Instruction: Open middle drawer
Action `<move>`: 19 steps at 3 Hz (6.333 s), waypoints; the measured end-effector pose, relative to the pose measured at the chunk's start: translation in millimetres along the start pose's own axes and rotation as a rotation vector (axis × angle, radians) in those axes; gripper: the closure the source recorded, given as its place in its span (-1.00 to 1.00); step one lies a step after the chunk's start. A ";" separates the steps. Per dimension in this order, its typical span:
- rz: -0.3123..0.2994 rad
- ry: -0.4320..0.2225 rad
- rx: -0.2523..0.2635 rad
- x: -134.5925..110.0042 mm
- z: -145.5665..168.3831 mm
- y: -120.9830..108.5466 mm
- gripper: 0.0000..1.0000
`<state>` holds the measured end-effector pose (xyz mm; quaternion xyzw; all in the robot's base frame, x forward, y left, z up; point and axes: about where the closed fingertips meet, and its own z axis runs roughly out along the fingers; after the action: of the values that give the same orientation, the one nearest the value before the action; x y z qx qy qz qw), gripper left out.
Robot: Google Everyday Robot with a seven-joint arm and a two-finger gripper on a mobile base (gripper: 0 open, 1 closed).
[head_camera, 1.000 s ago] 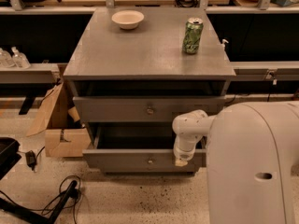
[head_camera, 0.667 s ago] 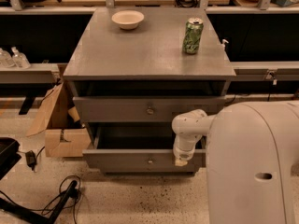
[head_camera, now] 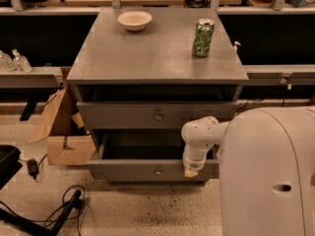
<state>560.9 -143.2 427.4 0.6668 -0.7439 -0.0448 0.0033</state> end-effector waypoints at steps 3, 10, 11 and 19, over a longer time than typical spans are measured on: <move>0.000 0.000 0.000 -0.1 -2.6 0.2 1.00; 0.000 0.000 0.000 -0.2 -3.5 0.4 -0.39; 0.000 0.000 -0.001 -0.2 -3.5 0.5 -0.89; -0.033 -0.058 -0.065 -0.6 24.2 8.5 0.92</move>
Offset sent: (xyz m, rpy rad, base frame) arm -0.0426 -0.0002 -0.0086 -0.0034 0.0790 -0.0002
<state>551.0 -140.2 403.9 0.6769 -0.7308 -0.0882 0.0028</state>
